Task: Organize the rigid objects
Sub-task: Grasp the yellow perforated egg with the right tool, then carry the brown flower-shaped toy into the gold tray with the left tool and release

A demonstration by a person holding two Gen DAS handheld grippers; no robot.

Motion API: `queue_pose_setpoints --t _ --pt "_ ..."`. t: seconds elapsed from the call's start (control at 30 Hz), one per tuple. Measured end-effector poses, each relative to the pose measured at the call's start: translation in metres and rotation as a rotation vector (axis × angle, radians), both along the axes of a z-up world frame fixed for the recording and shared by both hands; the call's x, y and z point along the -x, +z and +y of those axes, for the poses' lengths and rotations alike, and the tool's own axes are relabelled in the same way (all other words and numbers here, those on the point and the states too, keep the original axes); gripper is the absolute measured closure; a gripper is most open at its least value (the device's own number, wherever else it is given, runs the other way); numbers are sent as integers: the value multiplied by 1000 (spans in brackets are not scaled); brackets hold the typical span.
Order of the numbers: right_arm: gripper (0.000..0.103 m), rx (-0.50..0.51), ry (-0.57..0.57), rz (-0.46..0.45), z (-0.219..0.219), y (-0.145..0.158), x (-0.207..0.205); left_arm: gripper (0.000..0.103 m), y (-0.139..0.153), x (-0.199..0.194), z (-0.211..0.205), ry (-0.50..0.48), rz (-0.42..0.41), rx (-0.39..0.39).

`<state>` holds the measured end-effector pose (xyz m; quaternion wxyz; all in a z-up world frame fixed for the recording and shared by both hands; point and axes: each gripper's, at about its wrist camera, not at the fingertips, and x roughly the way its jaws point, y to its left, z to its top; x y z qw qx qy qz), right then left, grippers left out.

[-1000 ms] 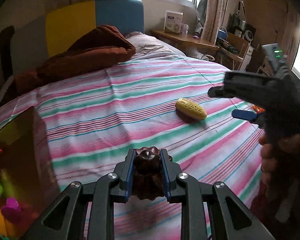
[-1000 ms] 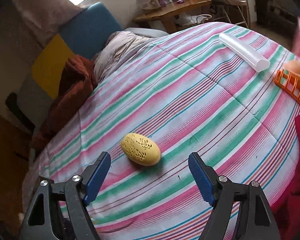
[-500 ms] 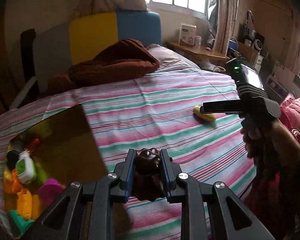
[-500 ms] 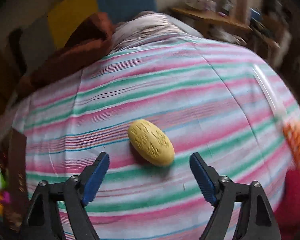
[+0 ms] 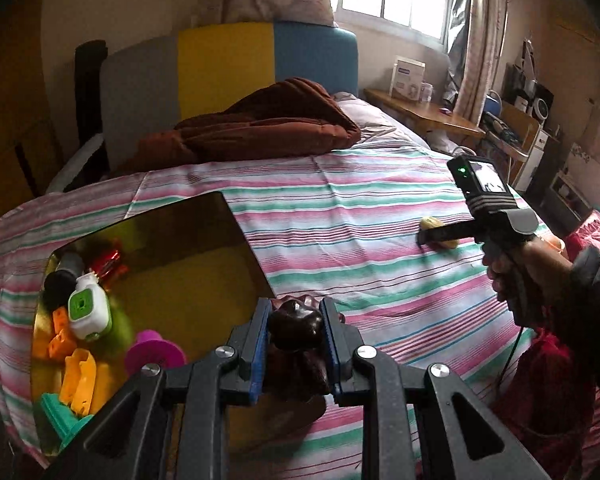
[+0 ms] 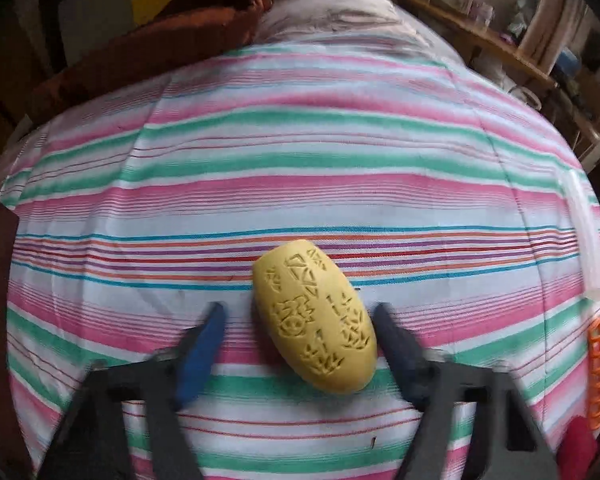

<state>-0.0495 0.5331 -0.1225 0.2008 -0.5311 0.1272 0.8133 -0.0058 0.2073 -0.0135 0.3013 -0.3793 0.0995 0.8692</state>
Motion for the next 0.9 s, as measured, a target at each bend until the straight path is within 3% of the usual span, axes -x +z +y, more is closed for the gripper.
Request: queue_pose_setpoints --t 0.3,0.4,0.9 --pt "58 34 160 -10 -72 5 -15 80 1 -2 -20 43 0 -11" --pt "58 0 189 -4 -87 4 -18 80 3 -5 -32 66 8 -20" --pt "57 -48 228 54 -94 1 -29 80 5 -8 -89 191 14 -36"
